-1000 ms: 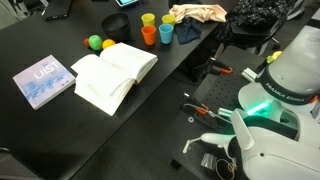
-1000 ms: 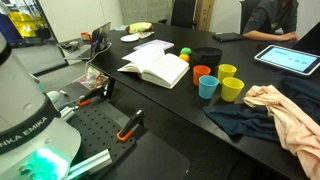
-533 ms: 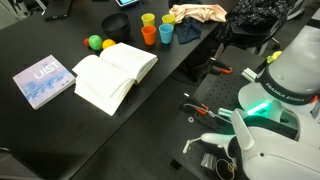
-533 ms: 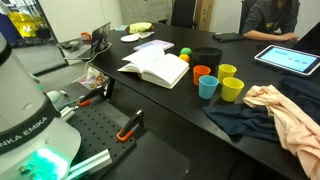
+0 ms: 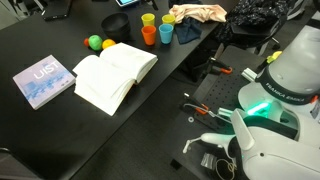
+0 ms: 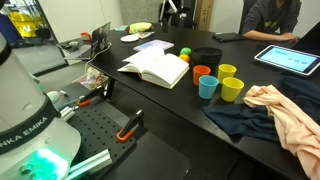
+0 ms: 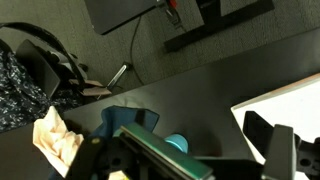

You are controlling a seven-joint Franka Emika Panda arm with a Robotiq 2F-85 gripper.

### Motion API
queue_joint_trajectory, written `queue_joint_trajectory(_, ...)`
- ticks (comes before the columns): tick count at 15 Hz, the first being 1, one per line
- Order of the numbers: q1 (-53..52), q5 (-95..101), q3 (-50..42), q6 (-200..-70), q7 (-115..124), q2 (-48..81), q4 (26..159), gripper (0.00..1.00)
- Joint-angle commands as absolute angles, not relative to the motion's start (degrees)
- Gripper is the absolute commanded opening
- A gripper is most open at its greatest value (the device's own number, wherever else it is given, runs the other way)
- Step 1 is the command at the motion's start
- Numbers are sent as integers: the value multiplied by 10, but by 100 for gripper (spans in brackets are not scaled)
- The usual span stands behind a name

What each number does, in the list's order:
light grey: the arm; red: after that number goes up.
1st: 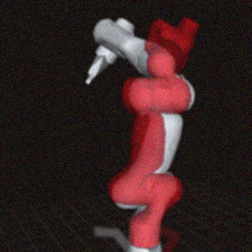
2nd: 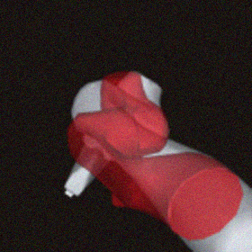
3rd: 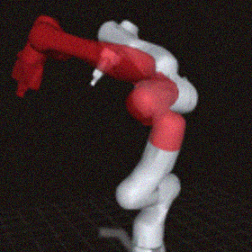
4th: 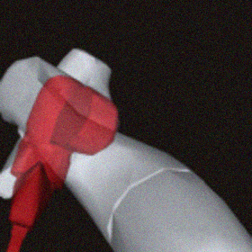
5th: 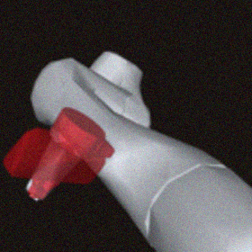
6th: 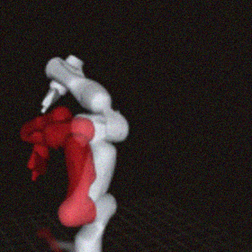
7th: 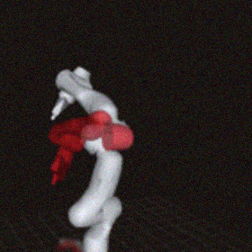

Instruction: Stack the cups together

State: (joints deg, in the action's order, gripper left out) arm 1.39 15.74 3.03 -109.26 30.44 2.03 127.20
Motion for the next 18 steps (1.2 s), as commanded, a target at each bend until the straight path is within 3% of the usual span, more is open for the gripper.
queue_joint_trajectory(1, 14, 177, -4, -1169, 393, 103, 1238, 100)
queue_joint_trajectory(18, -29, 163, -131, -1278, 817, 295, 1131, 100)
